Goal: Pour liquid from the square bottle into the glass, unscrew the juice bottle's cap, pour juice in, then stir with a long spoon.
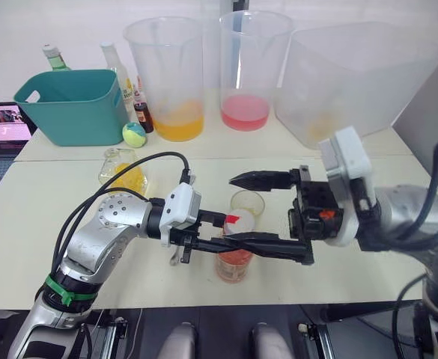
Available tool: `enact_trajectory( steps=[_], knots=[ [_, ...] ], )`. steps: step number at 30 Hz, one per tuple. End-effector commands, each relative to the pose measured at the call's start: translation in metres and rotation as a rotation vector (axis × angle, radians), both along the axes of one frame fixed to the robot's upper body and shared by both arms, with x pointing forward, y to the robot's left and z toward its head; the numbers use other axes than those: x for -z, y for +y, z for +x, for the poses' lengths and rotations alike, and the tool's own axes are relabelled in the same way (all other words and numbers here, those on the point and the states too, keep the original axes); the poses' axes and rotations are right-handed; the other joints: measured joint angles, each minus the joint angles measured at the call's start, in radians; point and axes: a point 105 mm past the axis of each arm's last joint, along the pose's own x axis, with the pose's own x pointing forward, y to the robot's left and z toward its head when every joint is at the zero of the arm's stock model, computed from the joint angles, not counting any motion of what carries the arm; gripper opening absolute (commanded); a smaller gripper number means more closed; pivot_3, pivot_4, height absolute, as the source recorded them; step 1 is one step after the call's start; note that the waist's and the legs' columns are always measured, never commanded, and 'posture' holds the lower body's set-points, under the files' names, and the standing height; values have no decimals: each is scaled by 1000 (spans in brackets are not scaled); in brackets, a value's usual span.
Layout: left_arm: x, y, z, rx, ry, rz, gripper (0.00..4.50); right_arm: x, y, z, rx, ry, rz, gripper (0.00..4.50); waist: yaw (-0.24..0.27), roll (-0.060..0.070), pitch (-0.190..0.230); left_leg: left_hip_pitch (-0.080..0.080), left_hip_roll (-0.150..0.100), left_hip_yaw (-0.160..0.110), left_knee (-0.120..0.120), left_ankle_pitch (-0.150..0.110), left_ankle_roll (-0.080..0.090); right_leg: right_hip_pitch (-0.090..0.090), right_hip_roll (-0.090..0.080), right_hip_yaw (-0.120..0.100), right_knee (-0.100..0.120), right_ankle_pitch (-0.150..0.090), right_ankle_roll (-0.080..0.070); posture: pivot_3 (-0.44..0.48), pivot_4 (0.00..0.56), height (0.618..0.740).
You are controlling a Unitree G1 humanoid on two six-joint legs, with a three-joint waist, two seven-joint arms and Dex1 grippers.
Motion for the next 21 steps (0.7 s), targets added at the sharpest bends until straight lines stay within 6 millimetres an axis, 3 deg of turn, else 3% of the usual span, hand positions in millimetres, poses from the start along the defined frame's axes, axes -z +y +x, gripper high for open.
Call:
enact_trajectory(
  steps=[1,19,20,21],
  knots=[
    [11,-1,3,0,35,40,1200,6,5,-7,33,-23,-19,4488,-3,0,0,0,0,0,0,0,0,0,0,0,0,0,0,0,150,738],
    [10,-4,1,12,47,35,1200,9,5,-4,186,-6,42,4488,0,0,0,0,0,0,0,0,0,1,0,0,-1,0,0,0,150,738],
    [11,-4,1,11,47,35,1200,9,5,-4,187,-6,42,4098,0,0,0,0,0,0,0,0,0,1,0,0,-1,0,0,0,150,738],
    [11,-4,2,10,46,36,1200,9,5,-3,187,-5,42,3989,0,0,0,0,0,0,0,0,0,1,0,0,-1,0,0,0,150,738]
  ],
)
